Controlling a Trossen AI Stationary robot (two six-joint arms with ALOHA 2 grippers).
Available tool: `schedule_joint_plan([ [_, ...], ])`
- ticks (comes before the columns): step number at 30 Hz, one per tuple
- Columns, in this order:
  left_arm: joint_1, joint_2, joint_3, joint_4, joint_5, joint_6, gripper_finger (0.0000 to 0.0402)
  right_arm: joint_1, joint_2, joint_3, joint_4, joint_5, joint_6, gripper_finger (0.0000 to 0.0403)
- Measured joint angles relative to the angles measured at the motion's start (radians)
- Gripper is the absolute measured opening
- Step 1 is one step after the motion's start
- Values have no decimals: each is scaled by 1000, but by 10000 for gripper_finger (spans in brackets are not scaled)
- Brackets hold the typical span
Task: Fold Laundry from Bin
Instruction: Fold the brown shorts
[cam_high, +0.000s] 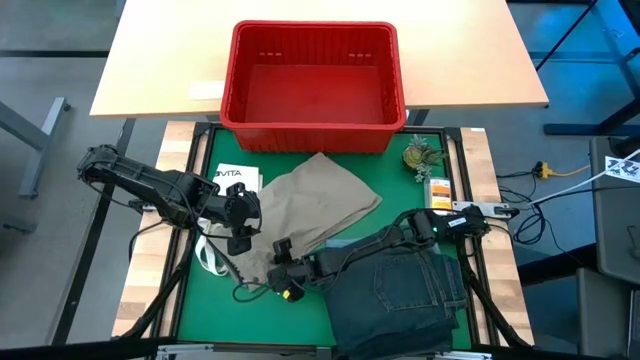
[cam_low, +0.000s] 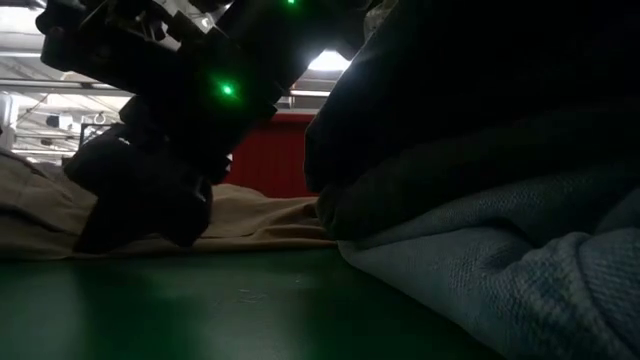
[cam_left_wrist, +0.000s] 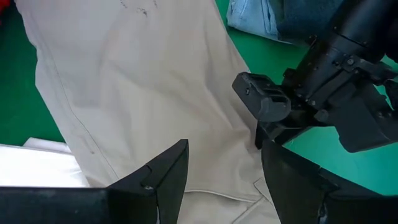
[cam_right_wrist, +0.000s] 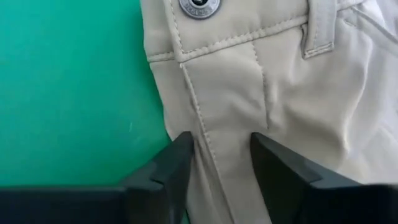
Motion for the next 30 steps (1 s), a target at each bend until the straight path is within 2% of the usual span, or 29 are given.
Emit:
schedule_joint_plan([
  [7, 0, 0, 0, -2, 0, 0, 196, 2, 2, -2, -13, -11, -3, 36],
  [9, 0, 0, 0, -6, 0, 0, 196, 2, 3, -2, -14, -11, -5, 12],
  [14, 0, 0, 0, -8, 2, 0, 196, 2, -4, -4, -20, -12, 4, 29],
  [19, 0, -1, 0, -15, 9, 10, 196, 7, -47, -9, -107, -27, 5, 7],
  [26, -2, -1, 0, -74, 17, 10, 196, 7, -152, -9, -244, -82, 8, 12],
  [30, -3, -2, 0, -76, 129, 3, 196, 7, -180, -9, -297, -86, 8, 5],
])
